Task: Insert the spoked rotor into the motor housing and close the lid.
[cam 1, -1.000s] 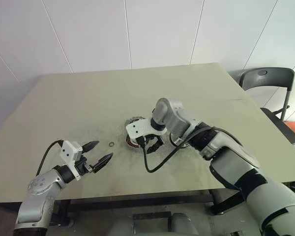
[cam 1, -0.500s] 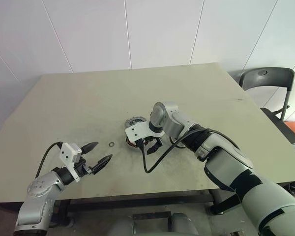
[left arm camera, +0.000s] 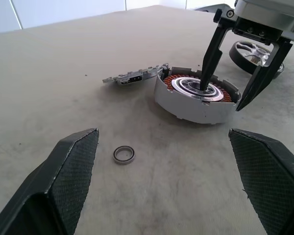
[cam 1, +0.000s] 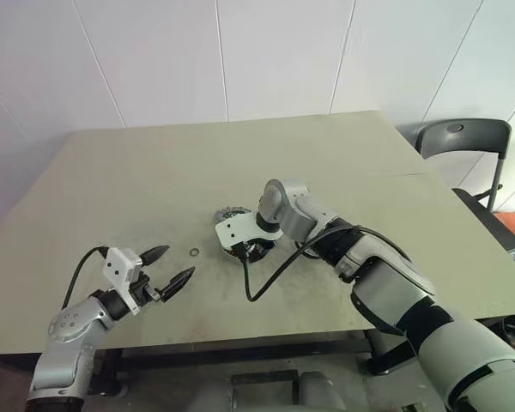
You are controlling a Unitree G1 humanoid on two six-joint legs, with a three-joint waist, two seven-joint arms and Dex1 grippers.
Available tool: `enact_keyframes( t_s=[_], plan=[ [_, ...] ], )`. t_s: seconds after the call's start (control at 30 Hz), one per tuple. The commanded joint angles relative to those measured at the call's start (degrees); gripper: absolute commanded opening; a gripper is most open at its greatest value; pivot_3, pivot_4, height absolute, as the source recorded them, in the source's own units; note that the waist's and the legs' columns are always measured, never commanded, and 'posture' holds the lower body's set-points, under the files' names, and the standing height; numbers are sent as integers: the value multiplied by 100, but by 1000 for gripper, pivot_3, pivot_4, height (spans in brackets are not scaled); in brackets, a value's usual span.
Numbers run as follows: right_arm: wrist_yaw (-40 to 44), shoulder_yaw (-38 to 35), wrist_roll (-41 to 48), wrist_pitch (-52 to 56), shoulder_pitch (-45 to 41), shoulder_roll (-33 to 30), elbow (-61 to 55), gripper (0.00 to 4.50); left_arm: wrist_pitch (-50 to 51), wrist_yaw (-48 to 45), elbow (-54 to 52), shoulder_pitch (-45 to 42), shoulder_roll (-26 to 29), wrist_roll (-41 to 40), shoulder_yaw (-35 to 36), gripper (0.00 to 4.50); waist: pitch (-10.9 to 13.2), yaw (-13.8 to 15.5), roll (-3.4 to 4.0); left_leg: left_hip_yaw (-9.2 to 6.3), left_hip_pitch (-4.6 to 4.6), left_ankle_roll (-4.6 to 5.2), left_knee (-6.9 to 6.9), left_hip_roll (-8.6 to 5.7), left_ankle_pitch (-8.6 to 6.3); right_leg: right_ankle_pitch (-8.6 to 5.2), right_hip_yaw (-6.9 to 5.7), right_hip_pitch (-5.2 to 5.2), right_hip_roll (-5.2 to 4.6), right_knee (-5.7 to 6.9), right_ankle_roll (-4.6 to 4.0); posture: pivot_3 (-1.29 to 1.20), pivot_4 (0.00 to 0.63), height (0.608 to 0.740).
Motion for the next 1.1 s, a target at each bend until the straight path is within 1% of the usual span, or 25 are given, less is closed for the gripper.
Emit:
enact_keyframes(
  t_s=[0.03, 0.17, 0.23, 0.37, 0.43, 0.53, 0.6, 0.67, 0.7, 0.8, 0.87, 1.03, 1.1],
  plan=[
    [108, -95, -12, 33, -53, 4, -182, 1969, -61, 47, -205, -101, 45, 4, 50, 4500, 0, 4, 0, 0, 0, -2, 1, 5, 1, -3, 0, 0, 6, 0, -8, 0, 0, 740],
    [492, -106, 32, 184, 23, -253, -854, 1968, -45, 59, -201, -126, 58, 0, 39, 4500, 1, 10, 1, 0, -10, -4, -1, 13, 2, 5, 0, -11, 13, -1, 1, 0, 0, 740],
    [739, -137, 73, 337, 91, -433, -1298, 1964, -5, 78, -210, -162, 59, 1, 22, 4500, 1, 24, 1, 0, -14, -4, -4, 13, 2, 18, 0, -15, 13, -4, -16, 0, 0, 740],
    [1247, -209, 228, 789, 205, -734, -2118, 1964, 93, 122, -283, -205, 59, 3, -22, 4500, 1, 29, 0, 2, -21, -9, -2, 13, -1, 19, 0, -18, 13, -8, -16, 0, 0, 740],
    [1480, -222, 463, 1361, 227, -800, -2513, 1963, 141, 137, -330, -210, 69, 0, -33, 4500, 1, 14, 1, 2, -19, -9, -2, 14, -1, 18, 0, -17, 13, -8, -14, 0, 0, 740],
    [1551, 124, 1429, 2763, 33, -1009, -3127, 1961, 288, 150, -387, -199, 108, -14, -53, 4500, 2, 17, 1, 3, -17, -9, -2, 22, -1, 5, 0, -18, 18, -5, 5, 0, 0, 740],
    [1551, 180, 1704, 3161, -7, -1023, -3260, 1959, 292, 142, -386, -193, 130, 35, -68, 4500, 2, 12, 1, 3, -16, -9, -2, 26, -1, 4, 0, -18, 20, -5, 2, 0, 0, 740],
    [1551, 230, 1740, 3244, 0, -1016, -3241, 1959, 287, 163, -373, -204, 115, 41, -70, 4500, 2, 24, 1, 3, -17, -9, -2, 28, -1, 0, -1, -18, 21, -6, -5, 0, 0, 740],
    [1535, 222, 1740, 3081, 44, -1004, -3226, 1959, 285, 171, -366, -206, 110, 39, -68, 4500, 2, 28, 1, 4, -16, -9, -1, 28, -1, -3, -1, -17, 21, -6, -9, 0, 0, 740],
    [1531, 300, 2014, 3017, 117, -1053, -3248, 1959, 236, 161, -300, -201, 115, 54, -49, 4500, 2, 35, 1, 6, -17, -10, 2, 28, -1, -3, -1, -15, 21, -8, -9, 0, 0, 740],
    [1407, 279, 1985, 3040, 142, -943, -3059, 1959, 179, 158, -243, -187, 113, 78, -31, 4500, 2, 33, 1, 6, -18, -10, 0, 28, -1, 0, -1, -16, 21, -9, -2, 0, 0, 740],
    [1041, 515, 1668, 2655, 167, -946, -2733, 1959, 142, 183, -229, -202, 97, 126, -37, 4500, 2, 29, 1, 6, -17, -10, 0, 28, -1, 4, -1, -18, 22, -7, 2, 0, 0, 740],
    [931, 554, 1591, 2592, 180, -920, -2624, 2688, 158, 190, -239, -220, 86, 136, -42, 4500, 2, 31, 1, 7, -17, -10, 0, 28, -1, 4, -1, -17, 22, -7, 2, 0, 0, 740]
  ],
)
